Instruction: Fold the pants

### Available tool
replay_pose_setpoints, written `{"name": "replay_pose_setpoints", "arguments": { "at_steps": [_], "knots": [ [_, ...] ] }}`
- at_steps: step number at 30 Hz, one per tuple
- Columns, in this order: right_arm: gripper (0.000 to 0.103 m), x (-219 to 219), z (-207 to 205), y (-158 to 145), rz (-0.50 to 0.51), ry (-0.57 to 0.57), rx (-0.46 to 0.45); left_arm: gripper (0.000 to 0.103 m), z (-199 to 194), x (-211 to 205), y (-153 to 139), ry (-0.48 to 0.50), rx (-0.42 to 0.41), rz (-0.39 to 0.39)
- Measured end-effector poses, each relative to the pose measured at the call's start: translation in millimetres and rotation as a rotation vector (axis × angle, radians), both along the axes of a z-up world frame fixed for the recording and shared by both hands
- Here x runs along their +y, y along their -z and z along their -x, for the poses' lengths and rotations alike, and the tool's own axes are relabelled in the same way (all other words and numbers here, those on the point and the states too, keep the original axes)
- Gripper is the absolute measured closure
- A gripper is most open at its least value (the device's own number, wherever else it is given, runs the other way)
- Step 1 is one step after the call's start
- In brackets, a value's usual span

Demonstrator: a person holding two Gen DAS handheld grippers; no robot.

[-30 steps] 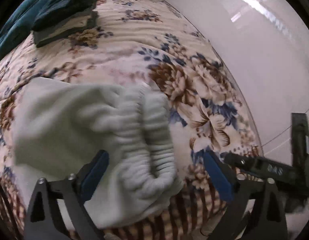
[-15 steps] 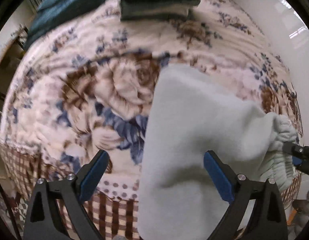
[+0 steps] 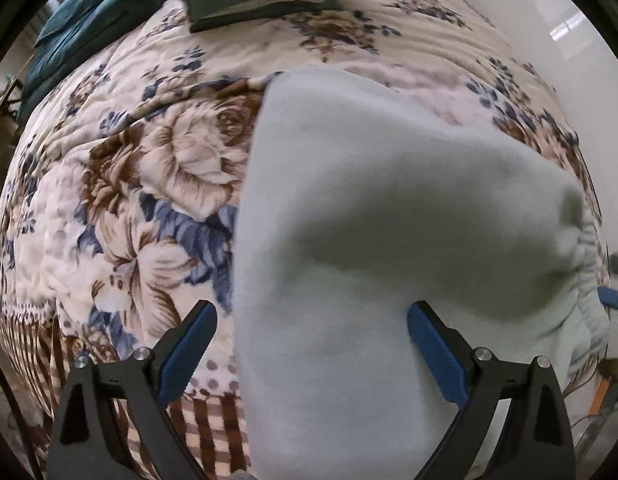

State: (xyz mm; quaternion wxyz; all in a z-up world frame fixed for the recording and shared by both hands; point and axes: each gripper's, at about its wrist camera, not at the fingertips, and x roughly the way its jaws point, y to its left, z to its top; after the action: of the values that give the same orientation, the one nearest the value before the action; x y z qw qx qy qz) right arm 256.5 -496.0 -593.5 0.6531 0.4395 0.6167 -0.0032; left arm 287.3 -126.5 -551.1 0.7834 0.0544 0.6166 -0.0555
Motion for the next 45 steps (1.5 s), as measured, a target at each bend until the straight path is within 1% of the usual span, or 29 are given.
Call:
{"name": "replay_pose_setpoints", "arguments": {
  "at_steps": [2,5,7,8,9,12,14,15,16,17,19,21,23,24,25,27,28,30,32,33,35,37,38,39,40,41,42,44,45],
  "knots": [
    [0.035,14.0,5.3,-5.6,-0.033,-0.034,0.006,0.006,4.4,-4.7,1.5,0.026,-0.001,-0.01],
    [0.036,40.1,6.5,8.5,-0.039,-0.122,0.06,0.006,9.6,-8.4,5.3,0.047,-0.004,-0.018],
    [0.07,54.6,9.1,24.1,0.004,-0.15,0.109,0.006,12.0,-8.7,8.2,0.053,-0.006,-0.028],
    [0.073,55.9,12.6,26.1,0.019,-0.128,0.12,0.006,12.5,-8.0,9.3,0.054,-0.007,-0.03],
    [0.077,52.4,17.8,19.5,0.031,-0.099,0.098,0.005,12.8,-7.3,10.4,0.055,-0.006,-0.027],
    [0.079,37.2,38.8,-12.3,0.128,-0.053,0.054,0.002,13.7,-4.1,10.4,0.05,0.0,0.021],
    [0.079,30.7,49.6,-6.4,0.134,-0.042,0.101,0.002,14.4,-5.5,11.2,0.041,0.013,0.044],
    [0.078,27.3,54.2,10.1,0.116,-0.024,0.146,0.002,14.7,-7.3,12.4,0.043,0.019,0.046],
    [0.077,26.6,55.9,26.5,0.092,-0.031,0.179,0.002,15.1,-9.4,14.0,0.045,0.024,0.037],
    [0.074,28.2,52.0,48.5,0.041,-0.075,0.234,0.002,15.6,-10.4,14.1,0.042,0.024,0.022],
    [0.062,24.0,46.7,56.3,-0.015,-0.08,0.27,0.002,17.1,-7.6,6.0,0.026,0.015,0.015],
    [0.032,17.8,36.5,32.5,0.022,-0.13,0.23,0.002,19.2,-0.9,-10.0,-0.003,-0.016,0.016],
    [0.026,13.6,27.0,-2.5,0.107,-0.173,0.174,0.002,17.8,12.4,-36.1,-0.052,-0.078,0.015],
    [0.025,18.0,16.7,-24.2,0.172,-0.224,0.141,0.002,14.4,20.6,-49.1,-0.071,-0.123,0.014],
    [0.023,29.9,0.7,-44.3,0.248,-0.316,0.105,0.002,11.1,25.7,-54.9,-0.079,-0.148,0.014],
    [0.021,58.8,-34.9,-67.3,0.333,-0.466,0.061,0.002,-3.1,38.6,-65.1,-0.107,-0.195,-0.004],
    [0.021,77.5,-61.2,-74.6,0.308,-0.528,0.039,0.002,-12.1,45.0,-65.0,-0.123,-0.2,-0.01],
    [0.021,106.2,-106.3,-82.0,0.228,-0.561,0.017,0.002,-30.7,58.2,-56.2,-0.154,-0.178,0.03],
    [0.021,144.4,-154.9,-77.7,0.092,-0.598,-0.019,0.002,-43.5,66.7,-40.5,-0.181,-0.138,0.085],
    [0.021,164.5,-187.9,-67.8,0.041,-0.601,-0.017,0.002,-48.0,69.6,-32.0,-0.189,-0.11,0.112],
    [0.022,196.3,-223.3,-50.6,0.02,-0.643,0.004,0.002,-53.5,71.1,-15.1,-0.198,-0.055,0.158],
    [0.022,221.7,-260.2,-19.8,-0.03,-0.662,0.07,0.002,-53.7,69.1,-5.0,-0.194,-0.027,0.196],
    [0.026,232.4,-277.0,2.1,-0.071,-0.664,0.131,0.002,-53.9,68.9,-3.1,-0.191,-0.024,0.205],
    [0.041,235.7,-284.2,14.8,-0.076,-0.652,0.165,0.002,-55.1,69.3,0.3,-0.187,-0.02,0.212],
    [0.05,240.4,-290.8,32.0,-0.088,-0.644,0.195,0.002,-56.3,69.6,2.9,-0.181,-0.011,0.223],
    [0.069,251.1,-295.4,50.4,-0.112,-0.668,0.254,0.002,-58.0,70.3,6.0,-0.172,-0.002,0.241],
    [0.089,254.6,-293.6,71.8,-0.161,-0.641,0.332,0.002,-59.9,71.2,9.3,-0.165,0.006,0.244],
    [0.094,247.4,-276.0,97.0,-0.266,-0.528,0.406,0.001,-63.1,73.7,18.1,-0.147,0.034,0.249],
    [0.095,236.4,-273.7,103.9,-0.28,-0.44,0.427,0.001,-64.1,77.2,22.5,-0.144,0.044,0.27]
  ]
}}
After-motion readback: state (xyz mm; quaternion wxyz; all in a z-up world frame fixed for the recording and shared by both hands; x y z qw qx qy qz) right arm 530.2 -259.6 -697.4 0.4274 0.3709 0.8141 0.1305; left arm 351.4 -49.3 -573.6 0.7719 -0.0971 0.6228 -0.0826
